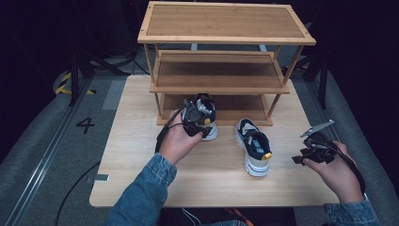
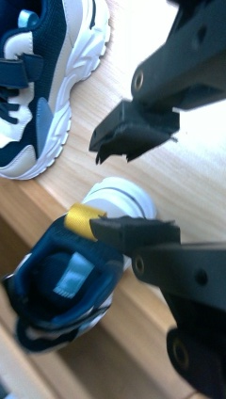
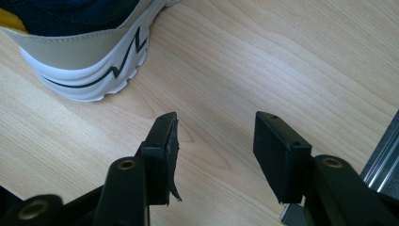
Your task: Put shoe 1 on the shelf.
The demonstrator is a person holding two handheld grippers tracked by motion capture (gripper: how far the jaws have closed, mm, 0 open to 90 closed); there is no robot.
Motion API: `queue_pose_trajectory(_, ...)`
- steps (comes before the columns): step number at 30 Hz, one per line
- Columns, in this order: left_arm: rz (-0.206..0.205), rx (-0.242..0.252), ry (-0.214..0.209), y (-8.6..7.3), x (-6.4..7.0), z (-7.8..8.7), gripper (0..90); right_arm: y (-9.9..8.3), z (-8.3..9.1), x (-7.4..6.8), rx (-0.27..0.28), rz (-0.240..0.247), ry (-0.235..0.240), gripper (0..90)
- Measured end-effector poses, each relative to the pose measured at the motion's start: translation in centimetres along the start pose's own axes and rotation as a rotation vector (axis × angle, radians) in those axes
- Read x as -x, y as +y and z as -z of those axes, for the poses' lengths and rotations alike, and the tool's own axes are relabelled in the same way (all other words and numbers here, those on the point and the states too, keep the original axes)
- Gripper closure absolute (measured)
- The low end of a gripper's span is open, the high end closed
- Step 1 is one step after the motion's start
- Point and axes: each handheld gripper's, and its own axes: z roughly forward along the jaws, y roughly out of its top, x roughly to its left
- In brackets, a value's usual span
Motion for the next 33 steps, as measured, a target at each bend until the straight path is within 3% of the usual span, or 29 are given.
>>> queue_pose_trajectory(8,0.059,-0.03,-0.015,-1.0,-0.5,-3.0,77.8,-0.7,0.2,0.2,-0.002,-0.017,-0.005,51.2)
queue_pose_trajectory(12,0.092,-0.012,0.016,-1.1,-0.9,-3.8,86.4,-1.1,0.4,0.4,0.002,-0.024,-0.012,51.6)
queue_pose_trajectory(15,0.112,-0.013,0.032,-1.1,-1.5,-4.3,87.3,-1.3,0.5,0.4,0.012,-0.026,-0.019,52.1)
queue_pose_trajectory(18,0.138,0.027,0.018,-0.9,-1.9,-4.4,89.4,-1.5,0.6,0.4,0.013,-0.028,-0.023,52.0)
queue_pose_trajectory(21,0.127,0.017,0.051,-0.7,-2.1,-4.3,89.3,-1.7,0.6,0.4,0.01,-0.031,-0.025,52.0)
queue_pose_trajectory(28,0.158,0.044,0.069,-0.2,-3.7,-5.1,87.2,-2.2,0.6,0.4,0.006,-0.043,-0.033,52.0)
queue_pose_trajectory(33,0.173,0.057,0.055,0.2,-4.4,-5.7,85.1,-2.4,0.6,0.5,0.003,-0.048,-0.036,52.0)
